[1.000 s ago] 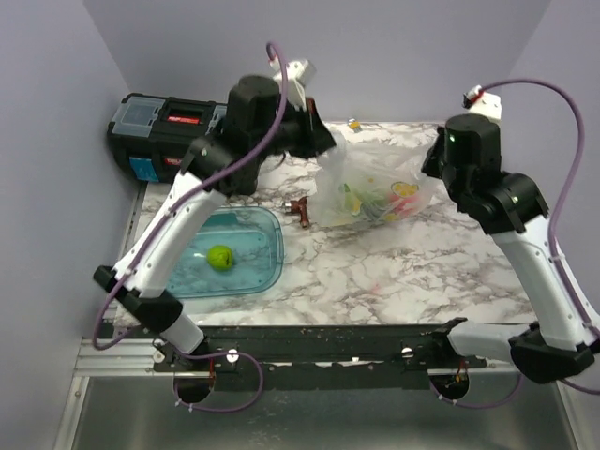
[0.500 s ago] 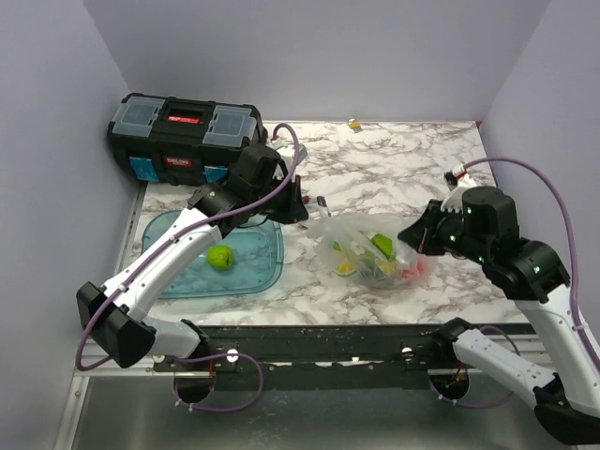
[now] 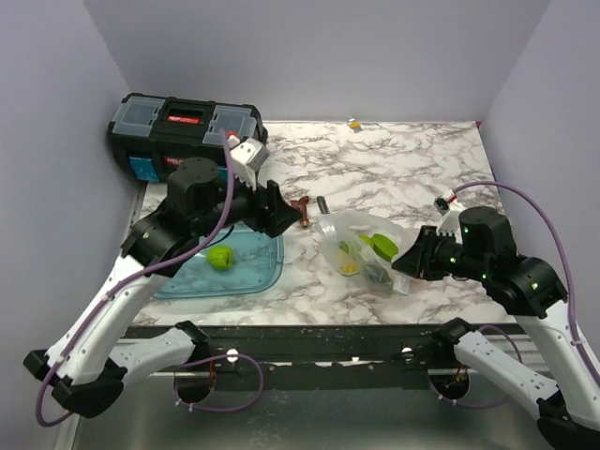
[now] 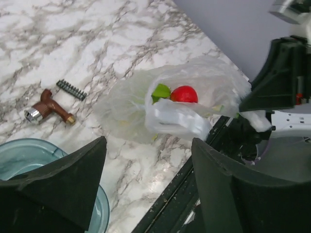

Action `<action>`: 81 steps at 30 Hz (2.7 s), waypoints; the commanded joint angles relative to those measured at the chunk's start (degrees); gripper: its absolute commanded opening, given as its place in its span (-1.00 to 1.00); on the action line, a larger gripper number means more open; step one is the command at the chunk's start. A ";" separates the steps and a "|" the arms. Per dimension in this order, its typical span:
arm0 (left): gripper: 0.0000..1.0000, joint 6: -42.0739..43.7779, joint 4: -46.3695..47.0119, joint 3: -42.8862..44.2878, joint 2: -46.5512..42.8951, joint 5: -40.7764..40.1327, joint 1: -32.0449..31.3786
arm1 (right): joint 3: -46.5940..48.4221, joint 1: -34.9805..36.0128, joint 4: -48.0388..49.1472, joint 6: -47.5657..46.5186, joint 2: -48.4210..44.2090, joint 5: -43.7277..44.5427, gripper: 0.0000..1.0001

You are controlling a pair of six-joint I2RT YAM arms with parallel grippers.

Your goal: Take the fake fruits out of the plastic bag

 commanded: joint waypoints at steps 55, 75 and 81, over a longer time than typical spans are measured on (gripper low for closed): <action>-1.00 9.27 -0.40 19.06 25.81 -30.43 -15.35 | 16.56 -0.06 11.52 -8.14 18.54 53.78 -0.99; 0.84 1.06 6.87 -12.89 -2.67 -0.14 -6.91 | -8.25 -0.02 25.26 -2.35 8.99 -0.18 -0.98; 0.97 -6.74 10.06 -18.65 -17.40 10.42 -7.08 | -6.23 0.12 25.10 -1.94 8.61 -0.43 -0.99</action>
